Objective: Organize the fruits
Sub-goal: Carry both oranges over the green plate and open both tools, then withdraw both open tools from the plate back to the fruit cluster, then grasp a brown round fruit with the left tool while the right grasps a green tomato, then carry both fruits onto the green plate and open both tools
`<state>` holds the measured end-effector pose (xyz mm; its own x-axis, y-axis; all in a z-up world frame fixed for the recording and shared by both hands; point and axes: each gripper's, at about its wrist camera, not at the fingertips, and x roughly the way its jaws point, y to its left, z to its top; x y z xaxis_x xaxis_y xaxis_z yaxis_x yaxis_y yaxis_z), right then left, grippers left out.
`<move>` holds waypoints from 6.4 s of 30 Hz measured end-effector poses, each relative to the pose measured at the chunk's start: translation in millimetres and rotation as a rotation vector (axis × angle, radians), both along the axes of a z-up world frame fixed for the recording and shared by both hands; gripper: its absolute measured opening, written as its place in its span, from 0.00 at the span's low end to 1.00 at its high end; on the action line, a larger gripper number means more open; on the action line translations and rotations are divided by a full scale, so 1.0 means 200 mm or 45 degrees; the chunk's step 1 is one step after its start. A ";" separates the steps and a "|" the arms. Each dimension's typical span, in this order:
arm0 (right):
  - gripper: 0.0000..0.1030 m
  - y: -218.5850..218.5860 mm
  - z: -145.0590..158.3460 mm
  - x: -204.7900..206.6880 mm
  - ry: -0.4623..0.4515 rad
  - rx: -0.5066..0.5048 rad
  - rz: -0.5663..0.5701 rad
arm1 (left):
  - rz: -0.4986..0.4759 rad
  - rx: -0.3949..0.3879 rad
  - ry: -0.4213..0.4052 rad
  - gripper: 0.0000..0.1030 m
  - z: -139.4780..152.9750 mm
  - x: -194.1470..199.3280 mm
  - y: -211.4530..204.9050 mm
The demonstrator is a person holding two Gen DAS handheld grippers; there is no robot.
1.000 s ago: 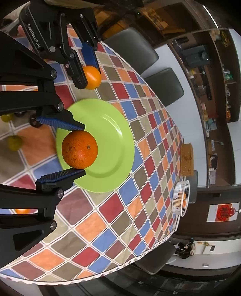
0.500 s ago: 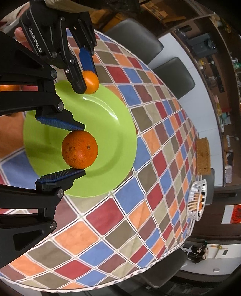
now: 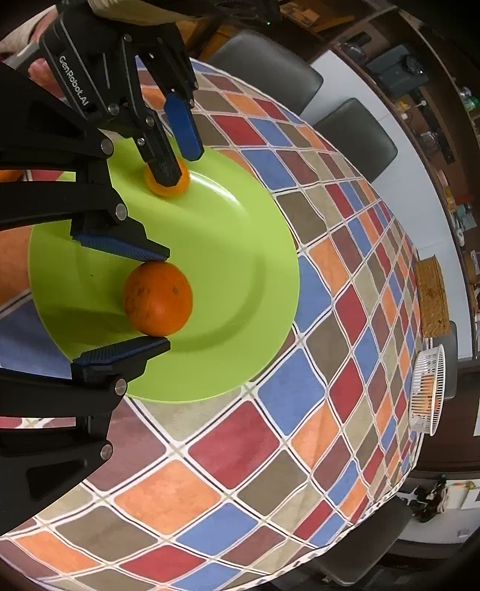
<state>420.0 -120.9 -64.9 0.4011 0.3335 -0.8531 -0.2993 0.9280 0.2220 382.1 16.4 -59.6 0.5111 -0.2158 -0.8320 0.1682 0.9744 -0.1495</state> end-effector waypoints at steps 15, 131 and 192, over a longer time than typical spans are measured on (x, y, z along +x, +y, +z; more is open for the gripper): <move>0.42 -0.03 0.28 -0.32 -0.208 -0.041 0.027 | 0.040 0.082 -0.282 0.50 0.32 -0.36 0.01; 0.26 0.07 0.01 -1.08 -0.153 -0.099 0.098 | 0.167 0.094 -0.085 0.29 -0.03 -1.08 0.13; 0.26 0.03 0.40 -0.32 -0.384 0.030 0.072 | -0.015 -0.061 -0.264 0.29 0.33 -0.17 -0.02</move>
